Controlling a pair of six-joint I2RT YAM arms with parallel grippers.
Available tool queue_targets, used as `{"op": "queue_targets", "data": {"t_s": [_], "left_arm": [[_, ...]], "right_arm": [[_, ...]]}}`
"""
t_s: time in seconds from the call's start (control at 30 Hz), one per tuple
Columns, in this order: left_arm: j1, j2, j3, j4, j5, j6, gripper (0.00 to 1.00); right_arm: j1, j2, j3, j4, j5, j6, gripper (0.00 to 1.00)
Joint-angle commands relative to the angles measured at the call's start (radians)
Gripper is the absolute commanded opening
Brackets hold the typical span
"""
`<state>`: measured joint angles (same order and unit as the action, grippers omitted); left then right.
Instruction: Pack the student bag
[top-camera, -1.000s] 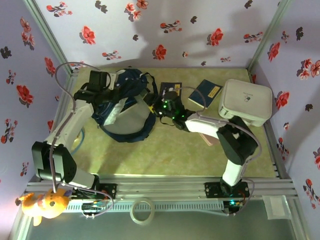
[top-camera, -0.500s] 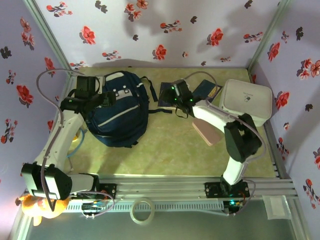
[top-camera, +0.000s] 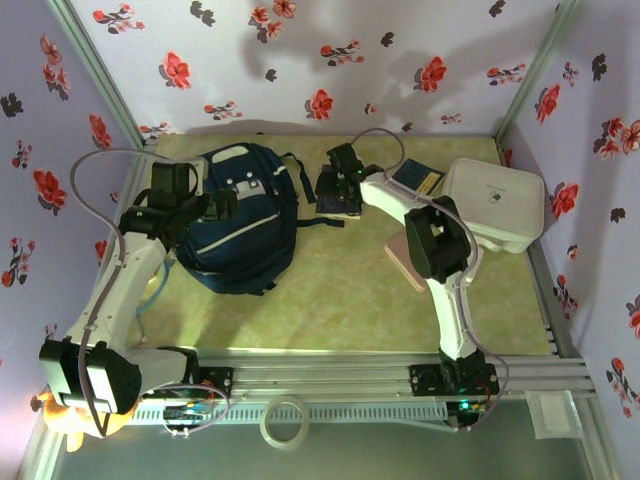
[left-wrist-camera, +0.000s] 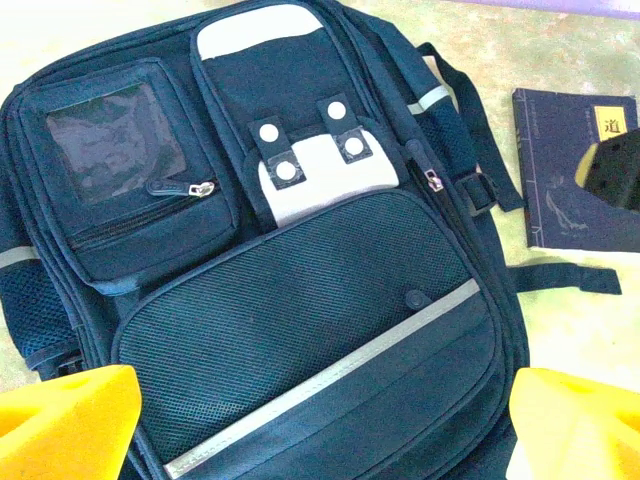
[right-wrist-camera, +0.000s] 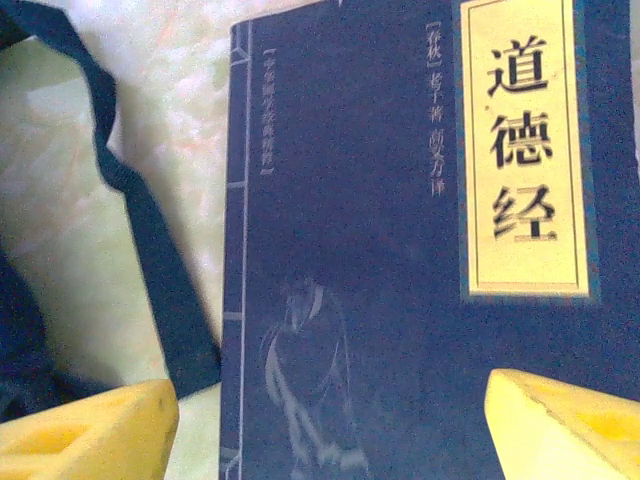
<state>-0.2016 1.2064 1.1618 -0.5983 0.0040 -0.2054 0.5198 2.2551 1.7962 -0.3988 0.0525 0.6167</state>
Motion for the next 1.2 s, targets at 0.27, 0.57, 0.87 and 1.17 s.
{"op": "queue_targets", "data": {"t_s": [0.27,0.57,0.87,1.17], "left_arm": [[0.007,-0.013,-0.048,0.089,0.048,-0.015,1.00],[0.007,0.008,-0.060,0.120,0.116,-0.041,1.00],[-0.006,0.153,-0.044,0.225,0.364,-0.163,1.00],[-0.180,0.404,0.053,0.302,0.434,-0.266,1.00]], "right_arm": [[-0.017,0.106,0.106,-0.090,-0.074,0.012,0.80],[-0.017,-0.072,-0.287,-0.032,-0.165,-0.002,0.78],[0.024,-0.364,-0.709,0.099,-0.294,0.101,0.77],[0.103,-0.617,-0.970,0.132,-0.305,0.255,0.76]]}}
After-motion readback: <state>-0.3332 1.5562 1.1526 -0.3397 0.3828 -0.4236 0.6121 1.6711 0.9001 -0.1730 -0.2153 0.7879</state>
